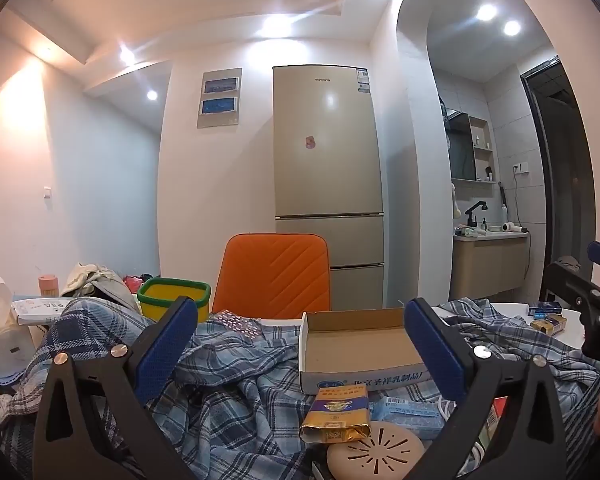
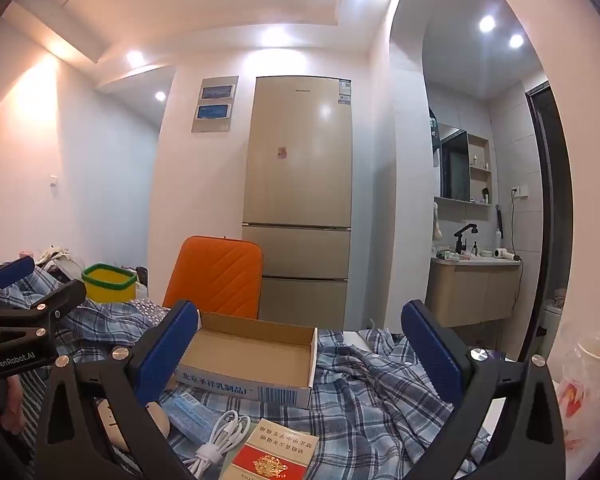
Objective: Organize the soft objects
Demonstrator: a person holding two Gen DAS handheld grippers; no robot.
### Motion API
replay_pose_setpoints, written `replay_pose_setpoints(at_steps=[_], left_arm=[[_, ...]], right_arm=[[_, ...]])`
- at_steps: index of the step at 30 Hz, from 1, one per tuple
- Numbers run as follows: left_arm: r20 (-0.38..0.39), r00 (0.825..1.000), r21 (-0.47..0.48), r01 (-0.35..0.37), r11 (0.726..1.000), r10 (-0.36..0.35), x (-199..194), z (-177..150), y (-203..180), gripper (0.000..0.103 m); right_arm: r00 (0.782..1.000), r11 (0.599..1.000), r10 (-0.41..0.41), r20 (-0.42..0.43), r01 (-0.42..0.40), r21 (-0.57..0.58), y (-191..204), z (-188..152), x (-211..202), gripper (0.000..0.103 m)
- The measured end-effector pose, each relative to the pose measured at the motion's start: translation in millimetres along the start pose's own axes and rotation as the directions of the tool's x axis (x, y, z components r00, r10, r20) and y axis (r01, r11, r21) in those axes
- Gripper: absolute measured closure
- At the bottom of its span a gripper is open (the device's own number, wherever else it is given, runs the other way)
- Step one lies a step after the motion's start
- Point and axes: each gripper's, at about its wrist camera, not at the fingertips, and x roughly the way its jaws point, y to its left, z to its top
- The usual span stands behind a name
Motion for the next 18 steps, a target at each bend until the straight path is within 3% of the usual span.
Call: replay_pose_setpoints(at_steps=[18], left_arm=[[0.028, 1.0, -0.001, -0.009, 1.0, 0.009, -3.8, 0.2, 1.1, 0.0]], right_arm=[[1.0, 1.0, -0.001, -0.03, 0.001, -0.007, 1.8, -0.2, 0.6, 0.0]])
